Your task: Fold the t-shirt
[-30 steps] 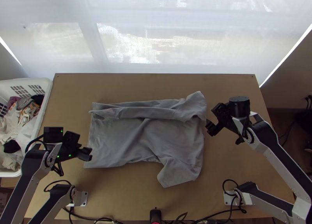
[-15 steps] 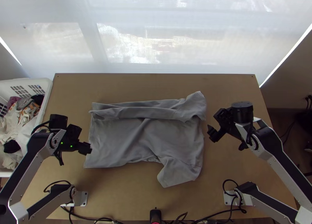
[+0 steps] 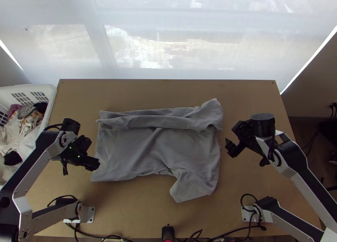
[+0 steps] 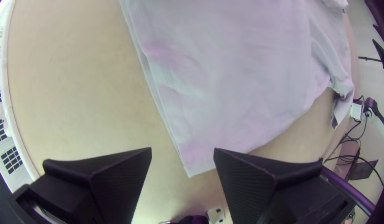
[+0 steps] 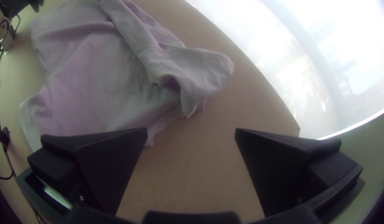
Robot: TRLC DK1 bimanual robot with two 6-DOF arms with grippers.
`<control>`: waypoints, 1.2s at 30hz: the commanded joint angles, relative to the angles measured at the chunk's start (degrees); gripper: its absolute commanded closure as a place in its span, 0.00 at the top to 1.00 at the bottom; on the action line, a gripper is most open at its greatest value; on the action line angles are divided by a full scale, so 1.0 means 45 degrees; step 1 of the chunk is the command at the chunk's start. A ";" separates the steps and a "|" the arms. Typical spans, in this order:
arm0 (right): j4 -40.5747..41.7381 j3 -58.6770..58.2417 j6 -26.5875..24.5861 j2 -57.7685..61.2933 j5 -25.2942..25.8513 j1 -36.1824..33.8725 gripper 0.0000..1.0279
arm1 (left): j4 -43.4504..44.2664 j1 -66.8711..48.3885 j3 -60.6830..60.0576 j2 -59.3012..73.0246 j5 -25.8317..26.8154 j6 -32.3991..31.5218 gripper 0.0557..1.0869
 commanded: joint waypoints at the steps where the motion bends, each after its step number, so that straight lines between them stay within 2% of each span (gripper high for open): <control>1: -0.0030 0.0020 -0.0037 -0.0061 0.0017 -0.0025 0.95 | -0.0944 -0.0402 0.0070 0.0590 0.0010 0.0057 0.73; 22: -0.0186 0.0196 -0.0154 -0.0158 0.0017 0.0034 0.95 | 0.0286 -0.0891 -0.1454 0.0512 -0.0029 -0.0217 0.72; 25: -0.0401 0.0392 -0.0154 -0.0276 0.0017 0.0092 0.95 | 0.0521 -0.0891 -0.1415 0.1020 -0.0029 -0.0275 0.58; 28: -0.0596 0.0450 -0.0154 -0.0432 0.0017 0.0092 0.95 | 0.0696 -0.1027 -0.1454 0.1254 -0.0010 -0.0295 0.58; 29: -0.0655 0.0450 -0.0154 -0.0471 0.0017 0.0073 0.95 | 0.0813 -0.1086 -0.1473 0.1254 -0.0010 -0.0315 0.51; 31: -0.0713 0.0431 -0.0154 -0.0588 0.0017 0.0073 0.95 | 0.0833 -0.1223 -0.1473 0.1352 0.0069 -0.0334 0.25; 33: -0.0791 0.0450 -0.0174 -0.0666 0.0017 0.0073 0.95 | 0.0853 -0.1398 -0.1473 0.1352 0.0166 -0.0412 0.07; 34: -0.0869 0.0509 -0.0174 -0.0705 0.0017 0.0073 0.95 | 0.0853 -0.1437 -0.1473 0.1352 0.0166 -0.0412 0.03; 36: -0.1104 0.0724 -0.0154 -0.0725 0.0017 0.0170 0.95 | 0.0853 -0.1437 -0.1473 0.1274 0.0186 -0.0412 0.03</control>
